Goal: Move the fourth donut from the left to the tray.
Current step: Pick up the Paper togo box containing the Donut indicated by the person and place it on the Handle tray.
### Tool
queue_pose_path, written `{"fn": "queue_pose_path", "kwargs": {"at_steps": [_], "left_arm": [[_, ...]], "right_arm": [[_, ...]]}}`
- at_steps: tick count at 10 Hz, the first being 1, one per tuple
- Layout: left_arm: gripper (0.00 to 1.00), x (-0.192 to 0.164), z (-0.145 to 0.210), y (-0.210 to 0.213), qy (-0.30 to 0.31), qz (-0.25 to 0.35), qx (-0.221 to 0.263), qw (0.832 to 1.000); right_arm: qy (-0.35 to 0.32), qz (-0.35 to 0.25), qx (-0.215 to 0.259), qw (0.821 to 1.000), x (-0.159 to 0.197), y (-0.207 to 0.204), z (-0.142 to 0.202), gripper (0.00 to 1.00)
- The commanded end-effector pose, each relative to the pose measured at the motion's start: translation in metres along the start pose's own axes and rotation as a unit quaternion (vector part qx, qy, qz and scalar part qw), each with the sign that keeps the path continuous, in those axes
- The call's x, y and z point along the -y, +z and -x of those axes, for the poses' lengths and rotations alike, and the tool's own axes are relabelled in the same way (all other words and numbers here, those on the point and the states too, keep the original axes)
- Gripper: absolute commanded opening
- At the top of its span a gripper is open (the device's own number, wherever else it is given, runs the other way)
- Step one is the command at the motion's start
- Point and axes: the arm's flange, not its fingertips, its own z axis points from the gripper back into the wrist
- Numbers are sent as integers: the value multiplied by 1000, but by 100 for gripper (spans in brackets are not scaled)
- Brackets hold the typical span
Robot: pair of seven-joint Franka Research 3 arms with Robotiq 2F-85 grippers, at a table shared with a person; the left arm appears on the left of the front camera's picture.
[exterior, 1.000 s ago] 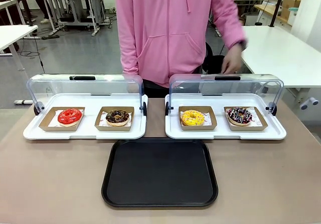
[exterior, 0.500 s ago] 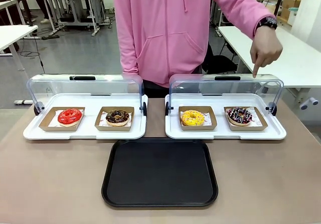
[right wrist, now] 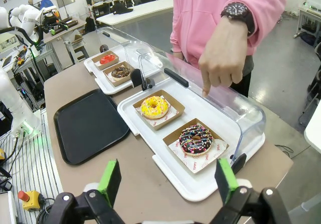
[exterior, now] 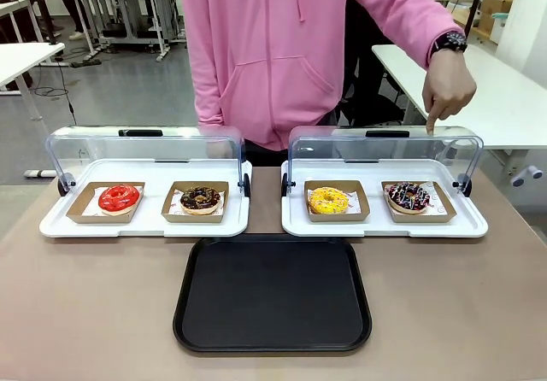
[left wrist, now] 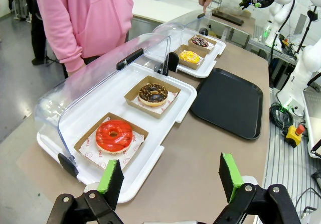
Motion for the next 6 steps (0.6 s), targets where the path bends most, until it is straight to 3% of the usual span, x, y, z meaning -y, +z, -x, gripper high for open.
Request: {"fn": "queue_pose_path", "kwargs": {"at_steps": [1,6], "left_arm": [[100,-1,0,2,-11,3,10,1000],[100,-1,0,2,-11,3,10,1000]], "right_arm": [[13,-1,12,1000,3,0,-3,100],[13,-1,12,1000,3,0,-3,100]]}}
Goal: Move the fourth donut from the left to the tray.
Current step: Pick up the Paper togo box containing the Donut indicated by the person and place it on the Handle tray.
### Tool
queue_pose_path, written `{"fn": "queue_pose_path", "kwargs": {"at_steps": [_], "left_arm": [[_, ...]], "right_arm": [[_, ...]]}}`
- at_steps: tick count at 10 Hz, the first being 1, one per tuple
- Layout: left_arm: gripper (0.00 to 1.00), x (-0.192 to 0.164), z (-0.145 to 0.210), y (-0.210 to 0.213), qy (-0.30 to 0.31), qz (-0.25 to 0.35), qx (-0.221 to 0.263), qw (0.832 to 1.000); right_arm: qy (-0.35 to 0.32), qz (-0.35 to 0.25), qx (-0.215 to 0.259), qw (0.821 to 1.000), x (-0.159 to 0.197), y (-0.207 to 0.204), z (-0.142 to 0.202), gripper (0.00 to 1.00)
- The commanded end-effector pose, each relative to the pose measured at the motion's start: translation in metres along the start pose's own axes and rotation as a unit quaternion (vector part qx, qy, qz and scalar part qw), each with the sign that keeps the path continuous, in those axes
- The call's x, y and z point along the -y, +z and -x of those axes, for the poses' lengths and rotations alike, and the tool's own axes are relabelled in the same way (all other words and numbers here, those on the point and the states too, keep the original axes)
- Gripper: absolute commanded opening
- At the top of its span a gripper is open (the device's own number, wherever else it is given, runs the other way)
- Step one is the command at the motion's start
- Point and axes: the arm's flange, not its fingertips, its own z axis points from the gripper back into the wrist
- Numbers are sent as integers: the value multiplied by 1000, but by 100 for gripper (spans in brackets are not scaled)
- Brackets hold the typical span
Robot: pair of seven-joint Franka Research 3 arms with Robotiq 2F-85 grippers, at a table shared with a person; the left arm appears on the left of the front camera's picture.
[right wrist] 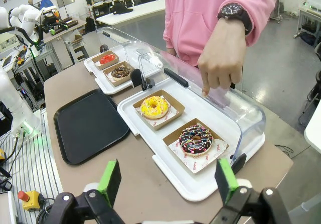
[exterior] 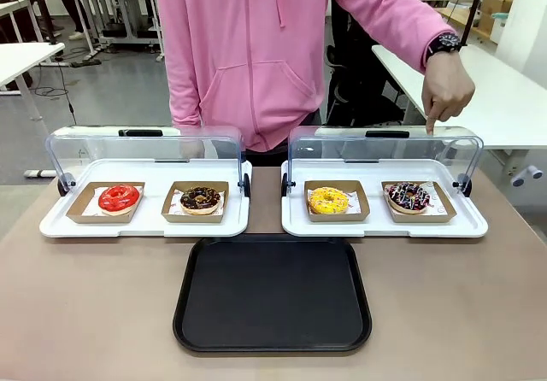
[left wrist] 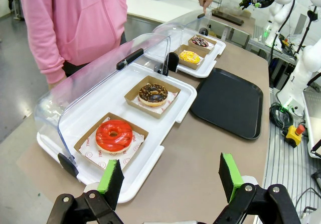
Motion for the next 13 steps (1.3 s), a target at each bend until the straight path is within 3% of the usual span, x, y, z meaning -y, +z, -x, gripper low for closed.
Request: {"fn": "queue_pose_path", "kwargs": {"at_steps": [1,4,7,9,13], "left_arm": [[100,-1,0,2,-11,3,10,1000],[100,-1,0,2,-11,3,10,1000],[100,-1,0,2,-11,3,10,1000],[100,-1,0,2,-11,3,10,1000],[100,-1,0,2,-11,3,10,1000]], "right_arm": [[13,-1,12,1000,3,0,-3,100],[0,0,0,1000,0,0,0,100],[131,-38,-91,986,-11,-21,-62,100],[215,-82,-191,954,-33,-68,-78,100],[333,-118,-357,865,-72,-162,-45,100]]}}
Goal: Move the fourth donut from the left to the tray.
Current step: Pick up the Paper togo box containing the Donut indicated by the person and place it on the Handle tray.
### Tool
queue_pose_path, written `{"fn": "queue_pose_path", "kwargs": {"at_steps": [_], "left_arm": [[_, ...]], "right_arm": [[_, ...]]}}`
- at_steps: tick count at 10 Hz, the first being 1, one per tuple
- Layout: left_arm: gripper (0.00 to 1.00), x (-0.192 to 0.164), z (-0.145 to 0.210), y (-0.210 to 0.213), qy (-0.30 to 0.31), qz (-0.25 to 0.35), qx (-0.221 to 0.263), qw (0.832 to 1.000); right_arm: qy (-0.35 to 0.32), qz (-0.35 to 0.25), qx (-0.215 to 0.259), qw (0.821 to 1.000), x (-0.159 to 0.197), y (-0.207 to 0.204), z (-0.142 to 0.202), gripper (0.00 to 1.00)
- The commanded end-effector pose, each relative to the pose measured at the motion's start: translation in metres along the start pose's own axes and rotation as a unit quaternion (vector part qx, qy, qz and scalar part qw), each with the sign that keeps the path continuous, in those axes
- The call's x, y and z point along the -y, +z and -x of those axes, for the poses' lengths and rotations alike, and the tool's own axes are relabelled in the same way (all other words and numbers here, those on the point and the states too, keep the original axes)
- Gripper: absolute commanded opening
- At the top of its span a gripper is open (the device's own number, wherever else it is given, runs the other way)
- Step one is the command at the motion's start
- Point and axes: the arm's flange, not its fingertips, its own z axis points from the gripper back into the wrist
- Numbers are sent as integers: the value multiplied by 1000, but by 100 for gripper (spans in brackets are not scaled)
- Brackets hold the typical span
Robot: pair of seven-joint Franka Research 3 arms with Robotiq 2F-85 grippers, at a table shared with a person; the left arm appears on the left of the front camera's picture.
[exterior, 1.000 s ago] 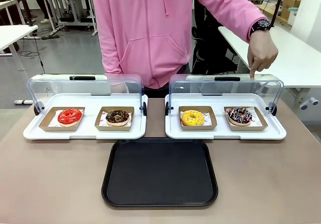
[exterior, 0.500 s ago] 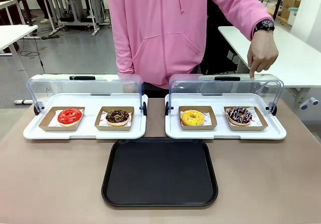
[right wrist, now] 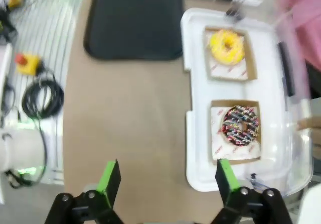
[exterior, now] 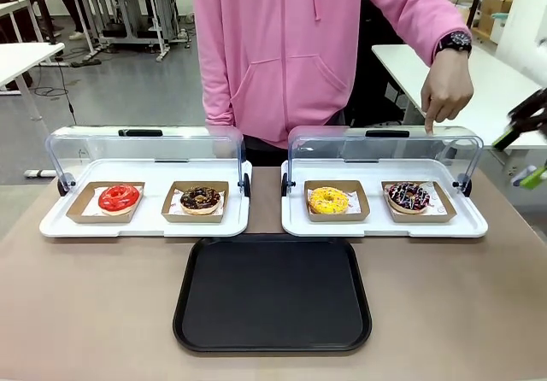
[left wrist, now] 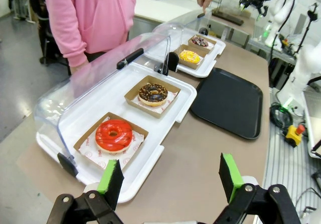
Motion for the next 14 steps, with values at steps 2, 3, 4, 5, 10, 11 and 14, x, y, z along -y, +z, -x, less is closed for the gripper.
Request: {"fn": "queue_pose_path", "kwargs": {"at_steps": [2,3,4,5,10,11,14], "left_arm": [[100,0,-1,2,-12,2,11,1000],[100,0,-1,2,-12,2,11,1000],[100,0,-1,2,-12,2,11,1000],[100,0,-1,2,-12,2,11,1000],[100,0,-1,2,-12,2,11,1000],[100,0,-1,2,-12,2,11,1000],[100,0,-1,2,-12,2,11,1000]], "right_arm": [[27,26,-80,996,1,-61,5,100],[25,33,-98,994,9,-75,9,100],[4,37,-83,996,16,-79,11,100],[40,16,-77,996,0,-67,3,100],[38,21,-72,996,1,-71,4,100],[29,26,-95,995,15,-99,5,100],[39,69,-151,985,30,-140,11,100]]}}
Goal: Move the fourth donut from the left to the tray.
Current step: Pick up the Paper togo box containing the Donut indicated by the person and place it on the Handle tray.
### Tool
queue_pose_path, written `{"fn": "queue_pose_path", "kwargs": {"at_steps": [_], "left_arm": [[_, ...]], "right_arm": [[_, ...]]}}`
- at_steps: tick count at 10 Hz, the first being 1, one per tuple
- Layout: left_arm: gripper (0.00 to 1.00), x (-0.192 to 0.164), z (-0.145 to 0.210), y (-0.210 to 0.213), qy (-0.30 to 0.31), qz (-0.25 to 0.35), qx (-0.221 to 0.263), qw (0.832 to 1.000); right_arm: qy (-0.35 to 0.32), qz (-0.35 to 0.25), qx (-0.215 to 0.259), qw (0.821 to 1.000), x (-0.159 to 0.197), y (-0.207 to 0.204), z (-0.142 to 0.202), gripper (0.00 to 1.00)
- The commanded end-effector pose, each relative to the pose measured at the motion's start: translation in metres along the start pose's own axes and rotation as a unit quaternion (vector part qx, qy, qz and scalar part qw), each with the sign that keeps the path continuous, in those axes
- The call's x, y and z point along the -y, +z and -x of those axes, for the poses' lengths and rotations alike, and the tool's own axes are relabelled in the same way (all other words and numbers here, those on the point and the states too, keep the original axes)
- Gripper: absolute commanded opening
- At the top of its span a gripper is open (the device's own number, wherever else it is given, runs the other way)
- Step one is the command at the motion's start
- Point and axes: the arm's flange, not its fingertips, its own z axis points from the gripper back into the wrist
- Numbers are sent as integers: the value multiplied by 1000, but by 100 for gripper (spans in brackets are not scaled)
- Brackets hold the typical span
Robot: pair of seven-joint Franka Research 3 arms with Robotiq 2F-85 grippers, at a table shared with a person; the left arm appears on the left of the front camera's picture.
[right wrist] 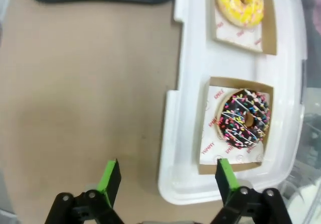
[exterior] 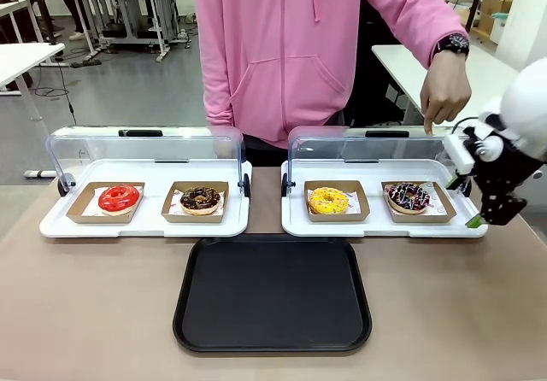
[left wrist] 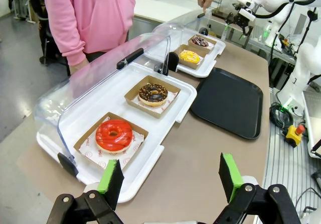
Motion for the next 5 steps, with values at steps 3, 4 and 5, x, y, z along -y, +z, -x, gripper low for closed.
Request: {"fn": "queue_pose_path", "kwargs": {"at_steps": [3,4,5], "left_arm": [[100,-1,-1,2,-12,3,10,1000],[100,-1,-1,2,-12,3,10,1000],[100,-1,-1,2,-12,3,10,1000]], "right_arm": [[-6,51,-65,997,8,-44,4,100],[-2,55,-74,996,9,-52,6,100],[-1,61,-80,995,10,-58,9,100]]}}
